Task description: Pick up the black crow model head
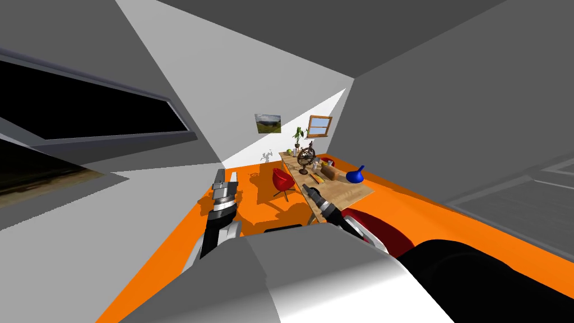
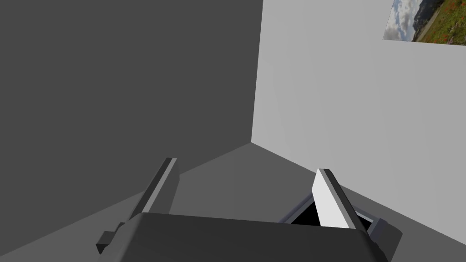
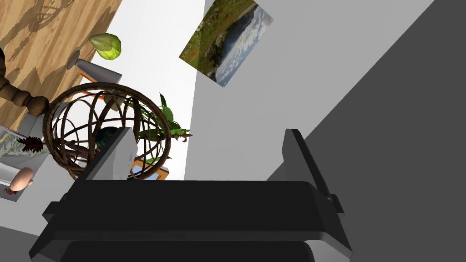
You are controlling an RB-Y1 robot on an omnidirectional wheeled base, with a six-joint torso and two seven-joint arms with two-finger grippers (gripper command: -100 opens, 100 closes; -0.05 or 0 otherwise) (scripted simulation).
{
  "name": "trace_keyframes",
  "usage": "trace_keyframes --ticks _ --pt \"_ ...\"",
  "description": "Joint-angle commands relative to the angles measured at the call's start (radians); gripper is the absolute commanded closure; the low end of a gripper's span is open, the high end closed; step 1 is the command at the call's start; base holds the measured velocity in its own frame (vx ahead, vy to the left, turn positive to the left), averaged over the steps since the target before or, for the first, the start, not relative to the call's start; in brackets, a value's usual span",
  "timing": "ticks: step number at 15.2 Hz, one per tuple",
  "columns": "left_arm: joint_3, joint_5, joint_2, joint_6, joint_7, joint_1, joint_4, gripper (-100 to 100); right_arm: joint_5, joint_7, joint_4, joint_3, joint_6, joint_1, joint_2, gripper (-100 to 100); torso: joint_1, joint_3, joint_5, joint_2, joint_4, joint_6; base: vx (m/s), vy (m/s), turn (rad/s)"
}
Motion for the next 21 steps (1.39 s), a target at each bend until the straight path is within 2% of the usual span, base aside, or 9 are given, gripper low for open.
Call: trace_keyframes --ticks 1,4,8,11,13,14,16,19,21 --pt "0.0 0.0 0.0 0.0 0.0 0.0 0.0 0 0.01 0.005 0.017 0.02 0.026 0.008 -0.047 -100 0.0 0.0 0.0 0.0 0.0 0.0 0.061 0.01 0.008" --pt "0.0 0.0 0.0 0.0 0.0 0.0 0.0 0 0.027 0.008 0.06 0.06 0.077 0.029 -0.126 -100 0.0 0.0 0.0 0.0 0.0 0.0 0.068 0.01 0.01" --pt "0.0 0.0 0.0 0.0 0.0 0.0 0.0 0 0.036 0.009 0.082 0.08 0.102 0.04 -0.191 -100 0.0 0.0 0.0 -0.001 0.0 0.0 0.066 0.01 0.009" --pt "0.0 0.0 0.0 0.0 0.0 0.0 0.0 0 0.053 0.011 0.125 0.12 0.153 0.06 -0.262 -100 0.0 0.0 0.0 0.0 0.0 0.0 0.06 0.01 0.013" --pt "0.0 0.0 0.0 0.0 0.0 0.0 0.0 0 0.053 0.011 0.125 0.12 0.153 0.06 -0.286 -100 0.0 0.0 0.0 -0.001 0.0 0.0 0.069 0.012 0.008" --pt "0.0 0.0 0.0 0.0 0.0 0.0 0.0 0 0.062 0.012 0.147 0.14 0.179 0.07 -0.319 -100 0.0 0.0 0.0 0.0 0.0 0.0 0.061 0.002 0.014" --pt "0.0 0.0 0.0 0.0 0.0 0.0 0.0 0 0.062 0.012 0.147 0.14 0.179 0.07 -0.333 -100 0.0 0.0 0.0 0.0 0.0 0.0 0.053 0.003 0.008" --pt "0.0 0.0 0.0 0.0 0.0 0.0 0.0 0 0.078 0.014 0.188 0.18 0.228 0.089 -0.409 -100 0.001 0.0 0.0 0.0 0.0 0.0 0.068 0.019 0.016" --pt "0.0 0.0 0.0 0.0 0.0 0.0 0.0 0 0.078 0.014 0.188 0.18 0.228 0.089 -0.423 -100 0.001 -0.001 0.0 -0.001 0.0 0.0 0.075 0.018 0.009"
